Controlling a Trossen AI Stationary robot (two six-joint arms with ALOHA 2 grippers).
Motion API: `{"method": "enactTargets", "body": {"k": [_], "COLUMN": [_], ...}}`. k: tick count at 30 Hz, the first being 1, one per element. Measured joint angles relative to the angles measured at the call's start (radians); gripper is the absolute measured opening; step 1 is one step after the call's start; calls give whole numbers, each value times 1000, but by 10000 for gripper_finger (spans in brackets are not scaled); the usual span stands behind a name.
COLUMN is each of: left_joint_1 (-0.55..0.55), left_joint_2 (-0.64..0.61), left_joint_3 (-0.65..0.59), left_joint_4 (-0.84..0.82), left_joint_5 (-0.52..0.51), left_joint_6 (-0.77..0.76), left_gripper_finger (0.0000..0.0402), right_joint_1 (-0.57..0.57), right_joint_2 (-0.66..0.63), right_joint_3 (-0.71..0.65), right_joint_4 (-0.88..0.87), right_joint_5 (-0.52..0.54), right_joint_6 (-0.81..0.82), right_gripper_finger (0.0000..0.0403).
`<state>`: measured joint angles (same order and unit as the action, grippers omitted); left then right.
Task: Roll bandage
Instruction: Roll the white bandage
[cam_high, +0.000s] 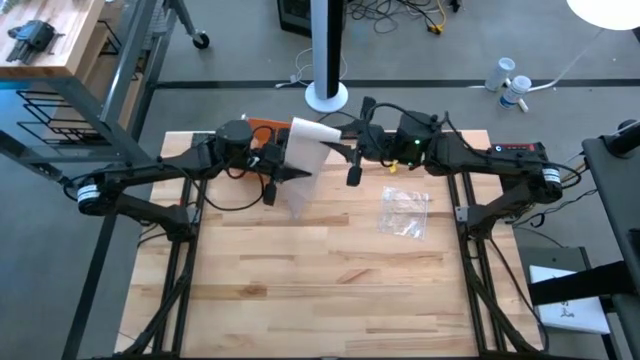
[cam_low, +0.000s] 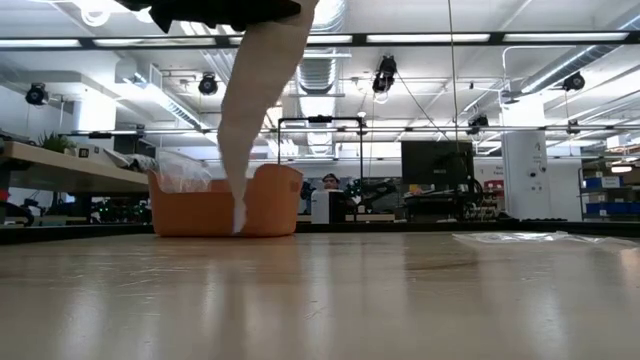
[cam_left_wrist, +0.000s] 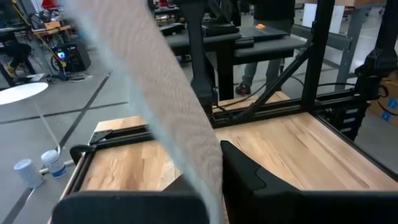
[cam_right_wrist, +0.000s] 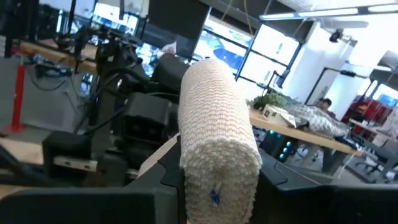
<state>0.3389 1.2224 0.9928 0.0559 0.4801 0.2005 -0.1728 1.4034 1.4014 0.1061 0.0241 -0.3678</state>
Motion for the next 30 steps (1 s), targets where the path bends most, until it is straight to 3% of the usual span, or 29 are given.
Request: {"method": "enactTargets", "body": {"k": [5, 9, 18, 24, 30], "left_joint_1": [0, 0, 1, 1, 5], "left_joint_2": [0, 1, 1, -1, -1], "left_joint_3": [0, -1, -1, 3, 15], "left_joint_4": [6, 7, 36, 181, 218], "left_joint_5": [-2, -1, -127, -125, -131], "left_joint_6": [7, 7, 8, -43, -27], "left_gripper_finger": [3, 28, 139, 217, 266], "right_joint_1": [0, 0, 0, 0, 6], "right_joint_2": [-21, -28, -37, -39, -56], "right_joint_3": [0, 0, 2, 2, 2], "right_joint_4": [-65, -68, -85, -140, -137], "right_joint_5": [3, 8, 5, 5, 3], "right_joint_6": [-35, -45, -90, -134, -166], "right_gripper_finger": [89, 89, 89, 89, 89]}}
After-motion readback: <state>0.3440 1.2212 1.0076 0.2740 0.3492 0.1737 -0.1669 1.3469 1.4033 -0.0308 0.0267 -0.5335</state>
